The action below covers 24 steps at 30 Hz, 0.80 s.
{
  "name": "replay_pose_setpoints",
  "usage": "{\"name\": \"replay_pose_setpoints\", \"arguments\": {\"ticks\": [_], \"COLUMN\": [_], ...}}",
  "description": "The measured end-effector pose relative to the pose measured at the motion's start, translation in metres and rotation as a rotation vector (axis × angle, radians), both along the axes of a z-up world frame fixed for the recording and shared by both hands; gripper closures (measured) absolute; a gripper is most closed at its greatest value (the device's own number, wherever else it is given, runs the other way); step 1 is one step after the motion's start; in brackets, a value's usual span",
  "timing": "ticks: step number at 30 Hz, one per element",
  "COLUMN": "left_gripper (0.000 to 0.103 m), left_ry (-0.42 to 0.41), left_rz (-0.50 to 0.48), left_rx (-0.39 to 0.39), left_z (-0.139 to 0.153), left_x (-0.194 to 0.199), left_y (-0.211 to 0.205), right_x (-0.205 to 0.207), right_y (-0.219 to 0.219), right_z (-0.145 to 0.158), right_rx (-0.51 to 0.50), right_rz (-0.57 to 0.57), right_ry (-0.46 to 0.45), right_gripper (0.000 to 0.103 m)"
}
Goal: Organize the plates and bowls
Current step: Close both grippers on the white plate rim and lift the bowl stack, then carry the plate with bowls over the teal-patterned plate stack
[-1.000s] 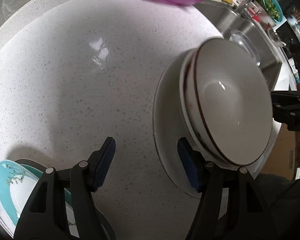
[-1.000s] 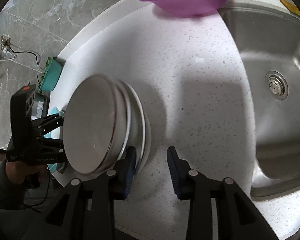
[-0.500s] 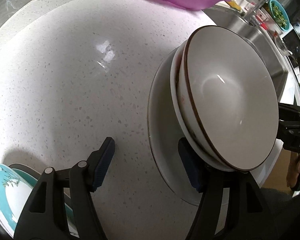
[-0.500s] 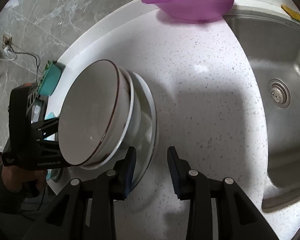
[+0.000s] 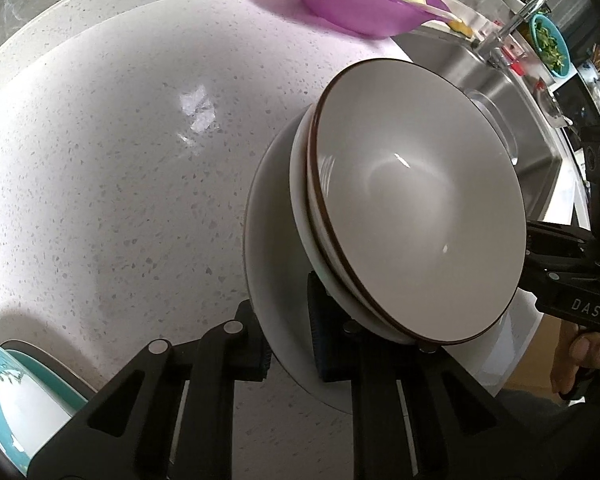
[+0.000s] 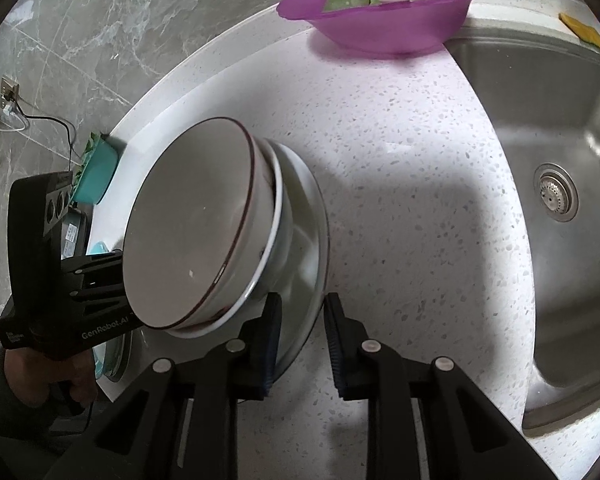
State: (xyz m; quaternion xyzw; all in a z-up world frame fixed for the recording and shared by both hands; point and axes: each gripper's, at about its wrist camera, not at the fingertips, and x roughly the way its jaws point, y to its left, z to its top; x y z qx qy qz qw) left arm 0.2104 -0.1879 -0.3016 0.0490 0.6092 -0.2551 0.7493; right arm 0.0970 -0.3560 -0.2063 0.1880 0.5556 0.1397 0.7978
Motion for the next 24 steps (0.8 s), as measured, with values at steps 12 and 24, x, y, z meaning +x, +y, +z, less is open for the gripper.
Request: {"name": "replay_pose_setpoints", "arguments": {"ticks": [12, 24], "left_gripper": [0.09, 0.09], "left_ry": [-0.032, -0.084], "left_rz": [0.023, 0.059], "left_rx": [0.008, -0.012], "left_z": [0.017, 0.052], "left_x": [-0.011, -0.022], "left_y": [0.014, 0.032], "right_x": [0.0, -0.003], "right_y": [0.004, 0.01], "right_z": [0.004, 0.025], "right_rx": [0.0, -0.007], "right_rz": [0.012, 0.042], "right_ry": [-0.004, -0.043], "right_gripper": [0.079, 0.079]}}
